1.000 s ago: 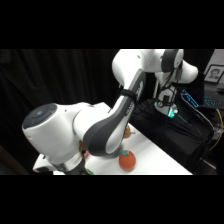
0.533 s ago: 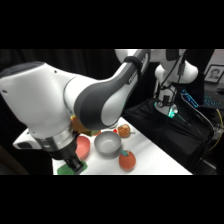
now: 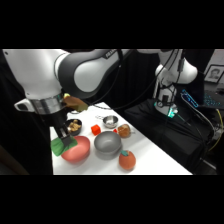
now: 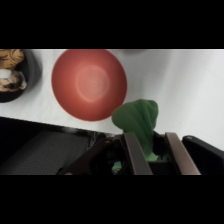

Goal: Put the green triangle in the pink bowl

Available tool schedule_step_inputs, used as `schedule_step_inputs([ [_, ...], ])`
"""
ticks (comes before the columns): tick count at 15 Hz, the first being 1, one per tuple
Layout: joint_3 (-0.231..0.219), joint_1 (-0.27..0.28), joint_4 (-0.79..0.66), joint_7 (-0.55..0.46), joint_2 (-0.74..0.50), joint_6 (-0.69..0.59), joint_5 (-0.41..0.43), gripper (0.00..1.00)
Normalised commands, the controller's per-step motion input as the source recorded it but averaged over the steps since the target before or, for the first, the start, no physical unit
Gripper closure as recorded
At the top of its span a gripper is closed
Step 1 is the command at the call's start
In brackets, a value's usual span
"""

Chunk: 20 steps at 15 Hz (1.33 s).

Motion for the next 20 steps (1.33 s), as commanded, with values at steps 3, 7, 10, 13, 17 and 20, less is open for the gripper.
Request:
schedule_step_inputs([
  [3, -0.022, -0.149, -0.24, 0.01, -0.21, 0.05, 0.165, 0.94],
  [7, -0.016, -0.109, -0.16, 0.01, -0.1, 0.11, 0.162, 0.94],
  [10, -0.014, -0.055, -0.11, 0.03, 0.0, 0.2, 0.145, 0.94],
  [13, -0.013, -0.027, -0.06, 0.05, 0.08, 0.22, 0.126, 0.94],
  [17, -0.008, -0.013, 0.0, 0.04, 0.11, 0.21, 0.108, 0.94],
  [20, -0.012, -0.008, 0.02, 0.04, 0.08, 0.17, 0.096, 0.94],
])
